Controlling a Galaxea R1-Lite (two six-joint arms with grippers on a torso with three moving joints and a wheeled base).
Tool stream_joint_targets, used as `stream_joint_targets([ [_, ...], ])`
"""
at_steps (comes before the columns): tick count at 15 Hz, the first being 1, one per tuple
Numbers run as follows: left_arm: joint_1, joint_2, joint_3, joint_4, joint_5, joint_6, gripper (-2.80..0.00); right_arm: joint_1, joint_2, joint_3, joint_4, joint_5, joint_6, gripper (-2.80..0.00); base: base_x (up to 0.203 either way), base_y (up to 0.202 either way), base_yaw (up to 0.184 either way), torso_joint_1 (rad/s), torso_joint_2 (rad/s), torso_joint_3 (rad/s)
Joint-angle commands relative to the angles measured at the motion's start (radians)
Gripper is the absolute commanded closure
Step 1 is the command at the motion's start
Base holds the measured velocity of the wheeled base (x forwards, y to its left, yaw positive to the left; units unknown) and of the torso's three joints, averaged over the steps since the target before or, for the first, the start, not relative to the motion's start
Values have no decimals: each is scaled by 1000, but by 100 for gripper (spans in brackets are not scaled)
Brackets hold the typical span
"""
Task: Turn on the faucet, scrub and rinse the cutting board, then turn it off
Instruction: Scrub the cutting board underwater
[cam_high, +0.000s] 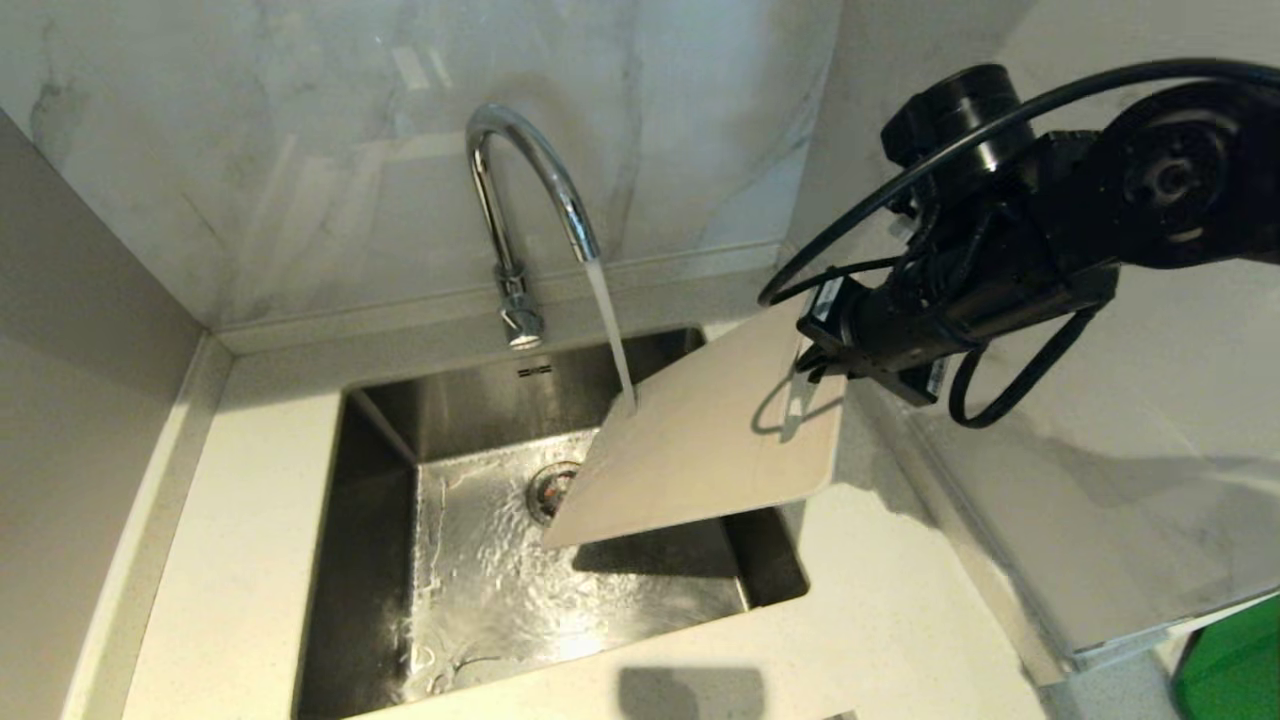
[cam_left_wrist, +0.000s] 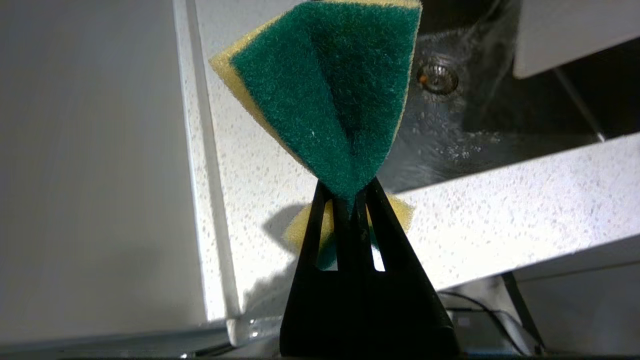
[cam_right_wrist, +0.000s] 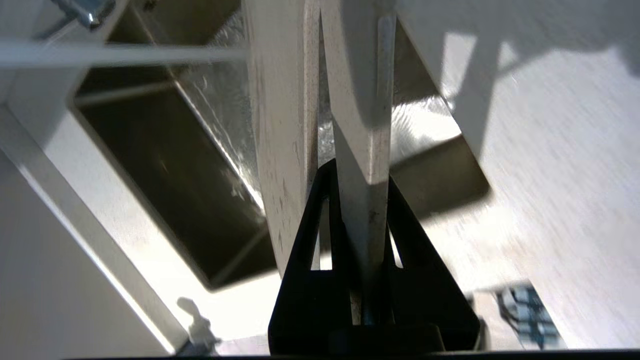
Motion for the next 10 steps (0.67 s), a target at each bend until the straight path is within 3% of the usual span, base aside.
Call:
stream_joint_targets([
  [1,0,9,-82,109,0,4,0,0,-116,0,87,0,0,0,0,0,0,0,0,0],
  [4,-1,122,-247,291,-27,6,0,0,-194,2,136,-1,-15,0,0,0,0,0,0,0],
  [7,-2,389,-425,315,-86,6,0,2,-243,1,165,-3,-64,0,0,0,0,0,0,0],
  [10,-3,699,-642,320,-217,8,0,2,-297,2,230,-3,-100,0,0,0,0,0,0,0],
])
